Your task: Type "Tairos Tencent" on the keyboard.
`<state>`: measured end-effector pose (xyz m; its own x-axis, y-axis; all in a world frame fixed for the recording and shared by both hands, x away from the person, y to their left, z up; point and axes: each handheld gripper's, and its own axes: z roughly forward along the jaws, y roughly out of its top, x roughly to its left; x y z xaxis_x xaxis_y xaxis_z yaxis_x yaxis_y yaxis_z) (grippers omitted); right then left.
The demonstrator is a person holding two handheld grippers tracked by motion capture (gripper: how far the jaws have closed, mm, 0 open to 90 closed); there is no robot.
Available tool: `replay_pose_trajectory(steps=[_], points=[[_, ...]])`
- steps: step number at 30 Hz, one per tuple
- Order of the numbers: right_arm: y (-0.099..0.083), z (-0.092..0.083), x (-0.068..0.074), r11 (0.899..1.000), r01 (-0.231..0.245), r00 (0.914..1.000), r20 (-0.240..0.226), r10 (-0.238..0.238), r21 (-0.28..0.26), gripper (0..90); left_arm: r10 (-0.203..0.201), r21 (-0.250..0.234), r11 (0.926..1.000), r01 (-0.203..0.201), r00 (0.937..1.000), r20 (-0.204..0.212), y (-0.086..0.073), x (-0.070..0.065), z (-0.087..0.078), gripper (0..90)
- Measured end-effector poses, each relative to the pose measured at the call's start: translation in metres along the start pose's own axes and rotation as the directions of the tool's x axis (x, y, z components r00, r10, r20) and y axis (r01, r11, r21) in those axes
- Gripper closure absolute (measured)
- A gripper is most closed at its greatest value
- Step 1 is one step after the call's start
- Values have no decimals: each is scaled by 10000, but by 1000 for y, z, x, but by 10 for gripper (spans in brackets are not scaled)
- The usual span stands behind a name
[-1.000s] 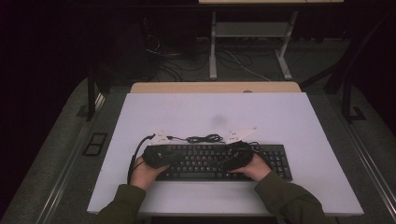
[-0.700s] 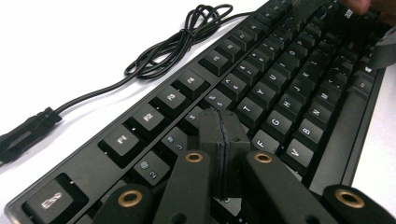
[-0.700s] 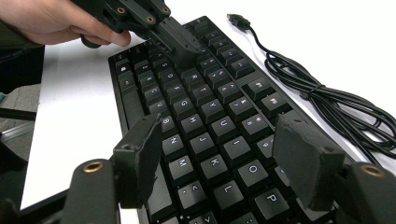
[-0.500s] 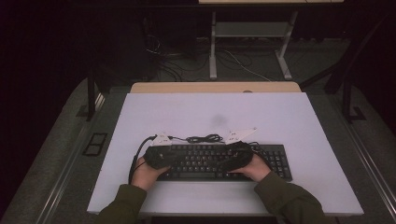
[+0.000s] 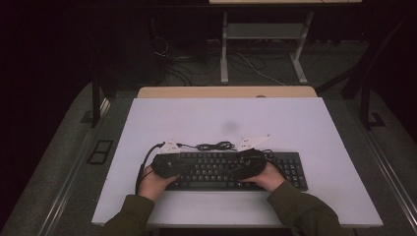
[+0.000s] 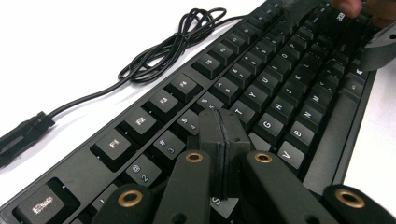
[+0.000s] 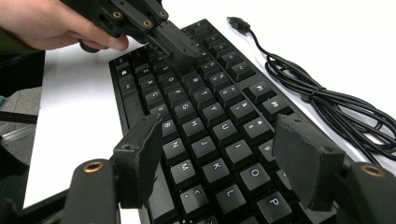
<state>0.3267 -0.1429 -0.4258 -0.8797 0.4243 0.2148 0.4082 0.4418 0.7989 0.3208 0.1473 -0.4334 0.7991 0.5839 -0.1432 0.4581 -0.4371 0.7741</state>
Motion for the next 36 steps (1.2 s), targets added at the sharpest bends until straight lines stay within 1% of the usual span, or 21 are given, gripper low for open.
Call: replay_pose_trajectory(steps=[2, 3, 6, 9, 12, 16, 17, 20, 23, 24, 26, 27, 29, 30, 32, 36], points=[[1, 0, 0, 10000, -68, 10000, -13, 68, -45, 338, 2, -85, 10000, -1, 10000, 13, 1, -1, -1, 888], [3, 0, 0, 9999, -90, 10000, 4, 90, -106, 348, -72, -155, 9999, 72, 10000, 27, 1, -1, -1, 887], [6, 2, 1, 9999, -74, 10000, -45, 74, -150, 371, 46, -121, 9999, -46, 10000, 67, 1, -1, -3, 883], [8, 5, 3, 9998, -34, 9999, -101, 32, -187, 388, 74, -125, 9999, -73, 9999, 118, 2, -2, -5, 871], [10, 7, 4, 9998, -35, 9999, -99, 33, -190, 401, 27, -240, 9997, -23, 9998, 177, 2, -3, -6, 851], [12, 11, 5, 9998, -29, 9999, -131, 26, -204, 426, 22, -242, 9997, -17, 9998, 191, 1, -4, -9, 811], [13, 12, 5, 9998, 2, 9999, -147, -5, -206, 434, -38, -290, 9996, 43, 9998, 184, 1, -4, -9, 800], [14, 14, 6, 9998, 45, 9999, -146, -48, -195, 462, -81, -303, 9995, 85, 9999, 135, 0, -4, -10, 751], [15, 14, 7, 9998, 65, 9999, -158, -68, -169, 494, -80, -300, 9995, 84, 9999, 121, -1, -4, -11, 684], [14, 14, 7, 9999, 77, 9999, -143, -79, -148, 504, -182, -346, 9992, 184, 9998, 73, -1, -5, -11, 661], [13, 14, 7, 9999, 33, 9999, -143, -35, -143, 523, -144, -351, 9993, 144, 9999, 26, -2, -4, -12, 606], [13, 14, 7, 9999, 47, 9999, -146, -49, -147, 536, -193, -368, 9991, 193, 9998, 16, -2, -5, -12, 577], [13, 14, 7, 9999, 80, 9998, -160, -82, -123, 568, -293, -426, 9987, 292, 9996, -23, -2, -5, -12, 500], [12, 14, 7, 9999, 103, 9998, -163, -105, -112, 585, -269, -414, 9988, 267, 9996, -43, -3, -4, -12, 473], [12, 14, 7, 9999, 95, 9997, -215, -97, -95, 618, -363, -464, 9983, 360, 9993, -68, -3, -4, -11, 426], [12, 13, 8, 9998, 209, 9996, -207, -211, -64, 701, -303, -428, 9986, 297, 9994, -138, -3, -3, -10, 358]])
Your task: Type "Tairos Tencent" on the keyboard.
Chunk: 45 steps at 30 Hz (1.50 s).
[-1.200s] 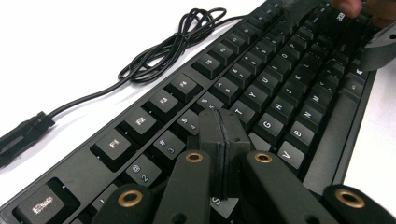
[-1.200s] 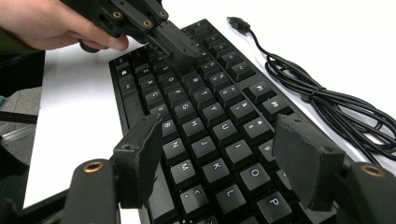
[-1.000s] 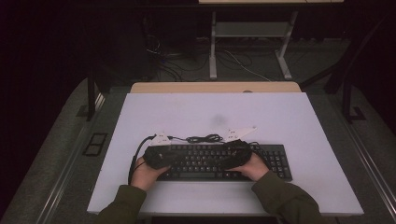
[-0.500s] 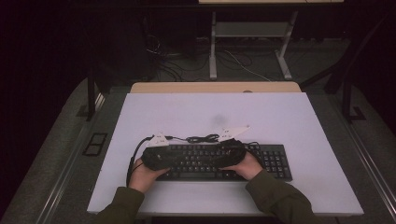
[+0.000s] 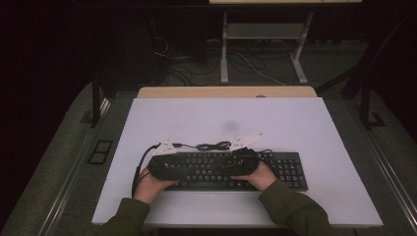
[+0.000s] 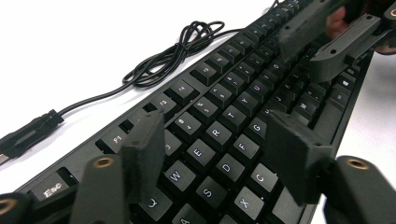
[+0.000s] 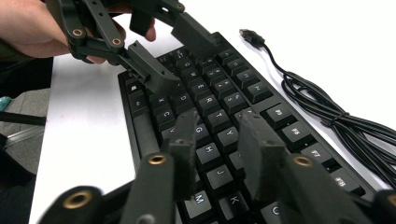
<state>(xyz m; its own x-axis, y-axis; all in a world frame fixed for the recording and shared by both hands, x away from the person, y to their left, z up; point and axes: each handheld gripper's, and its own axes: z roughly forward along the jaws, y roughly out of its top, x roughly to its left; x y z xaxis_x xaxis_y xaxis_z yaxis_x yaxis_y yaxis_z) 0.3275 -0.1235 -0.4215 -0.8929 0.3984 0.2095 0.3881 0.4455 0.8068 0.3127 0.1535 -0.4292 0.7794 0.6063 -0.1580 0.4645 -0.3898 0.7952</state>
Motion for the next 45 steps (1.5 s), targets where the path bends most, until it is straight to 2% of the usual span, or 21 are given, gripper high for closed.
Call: replay_pose_trajectory(steps=[10, 17, 25, 34, 37, 45], points=[[0, 1, 2, 9997, 175, 9996, -212, -171, 161, 892, -15, -82, 10000, 15, 10000, -80, -1, 0, 2, 247], [-1, 6, 6, 9981, 324, 9985, -452, -300, 532, 893, -26, -82, 10000, 25, 9999, -97, -1, 0, 2, 241], [-4, 13, 9, 9945, 466, 9980, -479, -423, 939, 893, -47, -122, 9999, 46, 9999, -97, -2, 0, 2, 234], [-7, 21, 12, 9878, 536, 9982, -348, -490, 1461, 893, 68, -79, 9999, -69, 9999, -90, -2, 0, 2, 233], [-7, 22, 13, 9825, 810, 9967, -201, -787, 1678, 894, 86, -68, 9999, -86, 9999, -89, -1, 0, 2, 232], [-7, 23, 14, 9836, 726, 9973, -183, -705, 1650, 893, 82, -77, 9999, -82, 9999, -104, -1, 0, 2, 233]])
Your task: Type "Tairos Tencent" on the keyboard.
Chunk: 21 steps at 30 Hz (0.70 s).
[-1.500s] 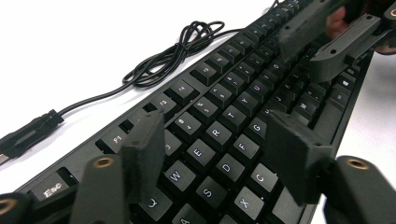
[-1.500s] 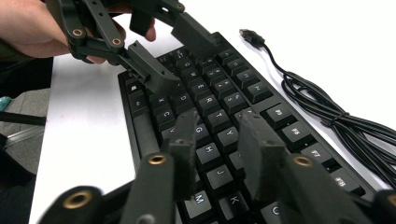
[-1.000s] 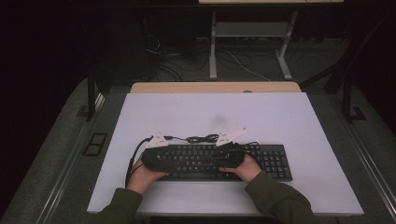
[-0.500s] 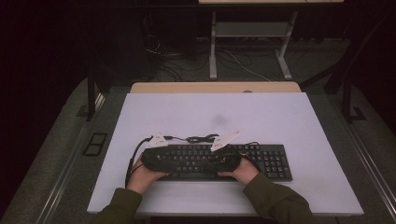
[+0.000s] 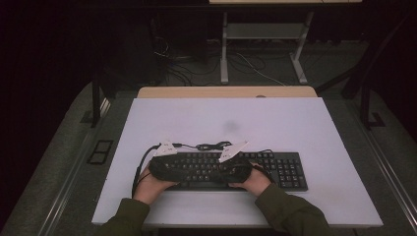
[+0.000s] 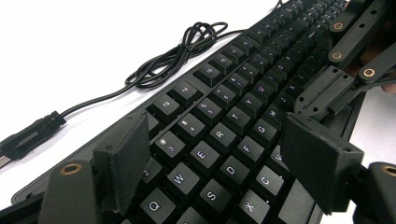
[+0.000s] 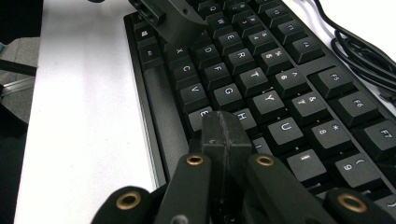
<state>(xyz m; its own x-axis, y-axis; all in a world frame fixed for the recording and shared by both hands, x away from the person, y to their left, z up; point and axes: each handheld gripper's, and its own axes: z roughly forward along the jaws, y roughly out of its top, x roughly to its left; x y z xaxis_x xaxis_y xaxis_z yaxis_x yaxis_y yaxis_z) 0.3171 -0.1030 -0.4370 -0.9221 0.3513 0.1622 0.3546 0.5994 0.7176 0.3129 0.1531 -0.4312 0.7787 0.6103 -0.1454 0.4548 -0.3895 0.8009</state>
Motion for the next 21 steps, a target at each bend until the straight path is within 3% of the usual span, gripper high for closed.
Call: replay_pose_trajectory(steps=[13, 21], points=[[1, -5, -2, 9992, -123, 9998, -131, 118, -392, 874, 94, 10, 10000, -94, 10000, -11, 0, 0, -1, 233], [0, -11, -9, 9960, -384, 9992, -85, 378, -801, 719, -23, -27, 10000, 23, 10000, 79, 0, -3, 0, 269]])
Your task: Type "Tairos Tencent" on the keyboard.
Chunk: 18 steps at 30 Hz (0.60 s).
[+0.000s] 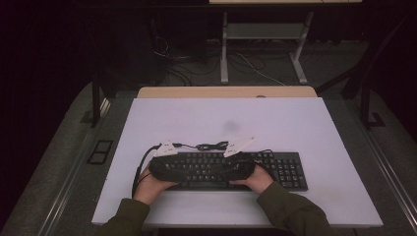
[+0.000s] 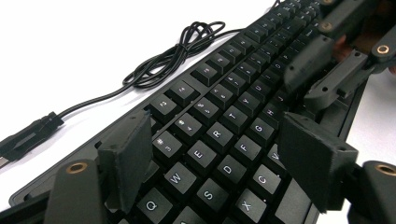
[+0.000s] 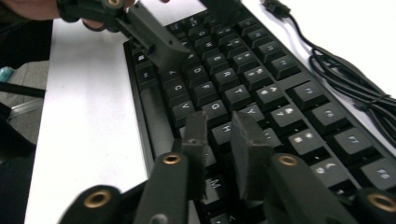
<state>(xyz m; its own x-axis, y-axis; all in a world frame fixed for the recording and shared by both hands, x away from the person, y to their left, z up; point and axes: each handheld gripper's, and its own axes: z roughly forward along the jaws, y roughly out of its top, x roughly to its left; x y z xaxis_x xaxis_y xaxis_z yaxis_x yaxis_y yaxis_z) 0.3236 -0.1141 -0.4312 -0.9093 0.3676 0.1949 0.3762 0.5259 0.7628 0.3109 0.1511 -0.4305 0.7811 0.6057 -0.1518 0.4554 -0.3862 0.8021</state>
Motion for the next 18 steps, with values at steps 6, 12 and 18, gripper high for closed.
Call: replay_pose_trajectory(steps=[6, 12, 18], points=[[-1, -4, -5, 9996, -220, 9996, 150, 223, -195, 594, 129, 83, 9999, -131, 9997, 211, 1, -1, -2, 384], [-2, -7, -10, 9982, -448, 9981, 399, 464, -398, 459, 332, 272, 9990, -349, 9975, 617, 1, -5, -2, 585], [-4, -9, -15, 9968, -636, 9961, 579, 664, -487, 382, 523, 468, 9972, -577, 9926, 1094, 2, -8, -1, 764]])
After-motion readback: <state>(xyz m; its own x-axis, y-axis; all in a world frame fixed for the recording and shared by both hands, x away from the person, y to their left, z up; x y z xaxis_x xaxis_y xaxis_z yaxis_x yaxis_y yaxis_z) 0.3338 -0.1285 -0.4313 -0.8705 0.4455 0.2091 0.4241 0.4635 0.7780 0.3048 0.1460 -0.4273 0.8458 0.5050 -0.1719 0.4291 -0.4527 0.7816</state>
